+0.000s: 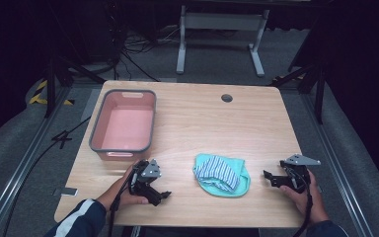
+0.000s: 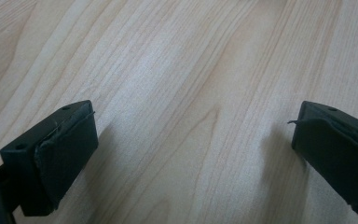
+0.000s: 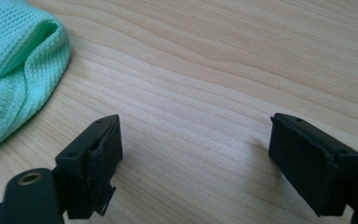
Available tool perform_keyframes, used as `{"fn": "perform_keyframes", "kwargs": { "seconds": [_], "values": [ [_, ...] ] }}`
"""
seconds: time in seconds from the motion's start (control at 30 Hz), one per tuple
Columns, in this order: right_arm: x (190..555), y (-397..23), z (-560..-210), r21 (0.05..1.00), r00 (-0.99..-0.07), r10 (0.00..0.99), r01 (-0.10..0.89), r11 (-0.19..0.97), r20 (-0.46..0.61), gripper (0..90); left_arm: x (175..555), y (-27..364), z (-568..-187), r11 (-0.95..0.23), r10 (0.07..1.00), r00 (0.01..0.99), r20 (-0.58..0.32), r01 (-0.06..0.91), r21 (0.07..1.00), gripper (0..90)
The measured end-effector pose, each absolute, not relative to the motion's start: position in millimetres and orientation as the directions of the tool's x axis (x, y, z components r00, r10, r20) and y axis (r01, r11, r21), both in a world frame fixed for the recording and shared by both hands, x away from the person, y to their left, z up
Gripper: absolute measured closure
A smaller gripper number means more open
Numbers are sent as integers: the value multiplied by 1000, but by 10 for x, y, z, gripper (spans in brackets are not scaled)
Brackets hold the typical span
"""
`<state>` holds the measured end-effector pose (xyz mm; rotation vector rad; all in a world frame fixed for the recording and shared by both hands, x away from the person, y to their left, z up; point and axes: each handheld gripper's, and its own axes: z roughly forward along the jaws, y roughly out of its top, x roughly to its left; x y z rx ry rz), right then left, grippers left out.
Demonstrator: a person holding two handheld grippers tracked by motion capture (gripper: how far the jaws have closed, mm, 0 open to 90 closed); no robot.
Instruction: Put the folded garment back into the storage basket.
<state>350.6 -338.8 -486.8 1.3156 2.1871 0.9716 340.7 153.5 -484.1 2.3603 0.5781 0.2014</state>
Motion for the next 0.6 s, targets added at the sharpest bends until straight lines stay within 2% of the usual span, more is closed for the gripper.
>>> {"fn": "perform_keyframes", "kwargs": {
  "seconds": [0.1,0.33,0.6],
  "values": [
    [3504,-3387,-4868,738,-470,883,599,311,9,176,3401,1529,-4825,-670,459,889,-14,356,652,18],
    [3501,-3383,-4868,736,-456,890,605,303,8,160,3387,1527,-4785,-673,451,892,-12,349,652,148],
    [3493,-3387,-4864,732,-453,891,610,303,9,156,3406,1510,-4771,-680,446,895,-7,344,647,166]
  ]
}}
